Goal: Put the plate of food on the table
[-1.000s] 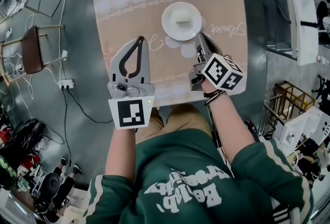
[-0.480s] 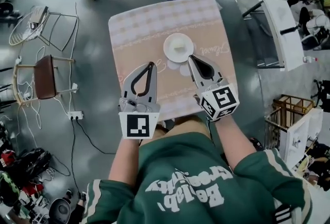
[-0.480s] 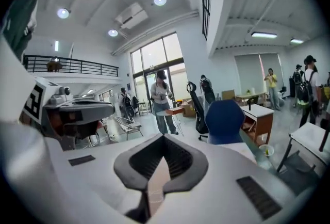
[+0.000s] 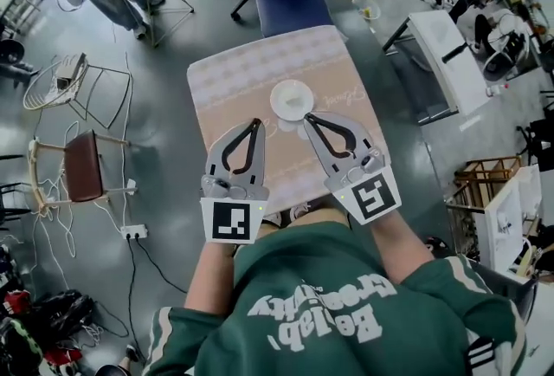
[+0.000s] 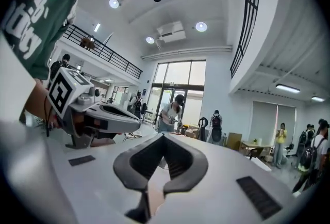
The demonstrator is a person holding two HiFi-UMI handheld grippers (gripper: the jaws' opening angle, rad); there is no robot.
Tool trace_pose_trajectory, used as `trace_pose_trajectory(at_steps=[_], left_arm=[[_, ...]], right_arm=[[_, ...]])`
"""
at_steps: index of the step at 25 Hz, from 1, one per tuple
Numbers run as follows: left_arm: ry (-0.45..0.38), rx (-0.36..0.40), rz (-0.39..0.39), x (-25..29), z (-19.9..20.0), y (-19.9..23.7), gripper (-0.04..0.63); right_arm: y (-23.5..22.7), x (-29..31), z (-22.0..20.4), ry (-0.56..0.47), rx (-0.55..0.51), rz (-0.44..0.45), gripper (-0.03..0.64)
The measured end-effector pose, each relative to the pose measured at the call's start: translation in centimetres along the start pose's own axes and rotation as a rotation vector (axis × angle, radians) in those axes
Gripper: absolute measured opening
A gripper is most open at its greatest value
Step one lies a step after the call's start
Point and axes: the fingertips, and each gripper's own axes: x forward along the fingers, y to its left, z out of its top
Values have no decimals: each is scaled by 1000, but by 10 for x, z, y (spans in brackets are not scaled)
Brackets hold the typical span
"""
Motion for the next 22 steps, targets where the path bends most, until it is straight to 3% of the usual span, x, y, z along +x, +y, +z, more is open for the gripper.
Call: trace_pose_trajectory(at_steps=[5, 9, 22], left_arm=[[-36, 41, -48, -18, 22, -10, 9], [-50, 24, -54, -31, 30, -16, 9], [-64, 35, -70, -43, 42, -21, 9]], right_arm=[[24, -22, 30, -15, -8, -4, 15], [32, -36, 46, -27, 23, -15, 15], [35, -42, 53, -31, 29, -34, 15]])
